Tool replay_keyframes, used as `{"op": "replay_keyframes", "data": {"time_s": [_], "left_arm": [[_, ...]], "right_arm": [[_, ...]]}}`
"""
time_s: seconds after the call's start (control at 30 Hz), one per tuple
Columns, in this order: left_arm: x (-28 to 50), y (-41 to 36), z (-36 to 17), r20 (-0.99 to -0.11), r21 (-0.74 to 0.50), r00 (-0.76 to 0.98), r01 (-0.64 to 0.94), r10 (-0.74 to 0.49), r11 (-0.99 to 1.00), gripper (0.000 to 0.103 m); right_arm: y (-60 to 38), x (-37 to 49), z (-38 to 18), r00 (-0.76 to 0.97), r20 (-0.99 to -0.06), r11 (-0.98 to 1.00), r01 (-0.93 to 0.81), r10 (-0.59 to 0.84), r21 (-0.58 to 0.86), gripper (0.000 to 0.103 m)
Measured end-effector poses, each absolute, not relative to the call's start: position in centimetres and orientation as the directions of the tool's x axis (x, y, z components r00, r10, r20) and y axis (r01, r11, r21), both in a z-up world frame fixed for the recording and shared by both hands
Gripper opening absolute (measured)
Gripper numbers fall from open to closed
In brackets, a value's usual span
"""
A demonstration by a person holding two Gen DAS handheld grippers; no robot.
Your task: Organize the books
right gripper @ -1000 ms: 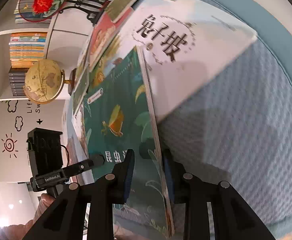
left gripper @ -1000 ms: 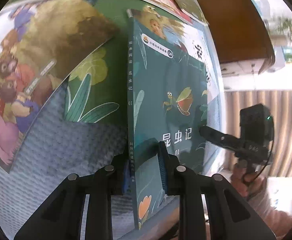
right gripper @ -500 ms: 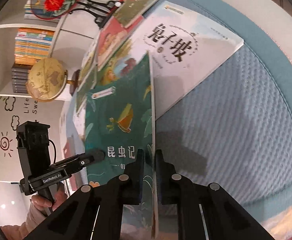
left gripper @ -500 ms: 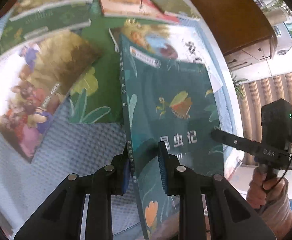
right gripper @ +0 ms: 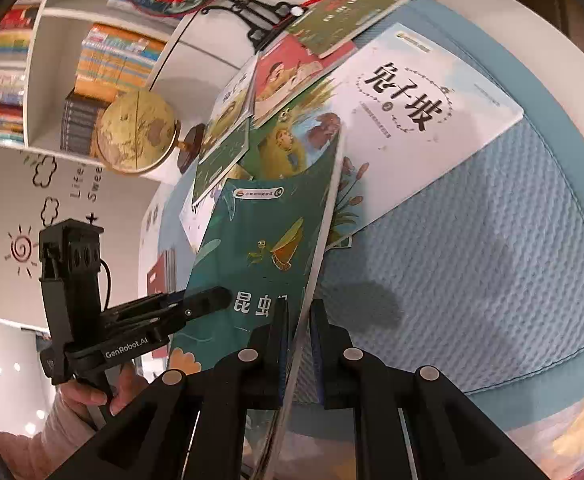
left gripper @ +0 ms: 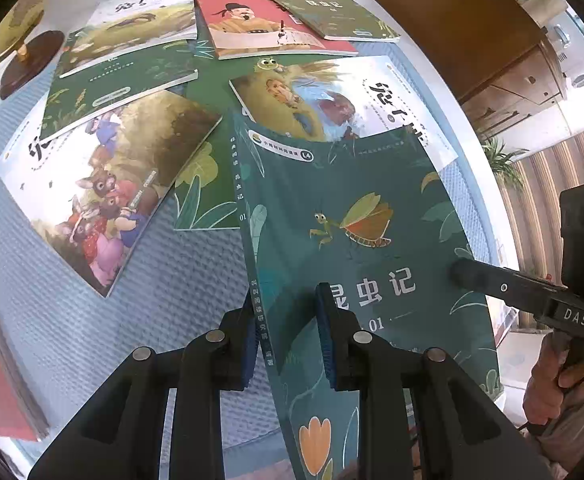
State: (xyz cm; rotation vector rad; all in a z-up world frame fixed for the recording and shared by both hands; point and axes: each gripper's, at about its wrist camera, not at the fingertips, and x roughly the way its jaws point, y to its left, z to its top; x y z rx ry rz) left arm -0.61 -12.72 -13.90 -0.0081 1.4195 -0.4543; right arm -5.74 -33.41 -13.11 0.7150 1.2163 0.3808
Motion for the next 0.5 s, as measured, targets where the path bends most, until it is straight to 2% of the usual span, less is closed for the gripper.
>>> {"op": "replay_keyframes", "data": {"time_s": [0.5], "left_arm": [[-1.5, -13.0, -12.9, -0.957, -0.215, 0.138, 0.255, -0.256, 0.943, 0.022]], "right_arm": [[-32.8, -5.1, -12.7, 0.284, -0.704, 0.74, -0.03, 0.651, 0.672, 0.011]]}}
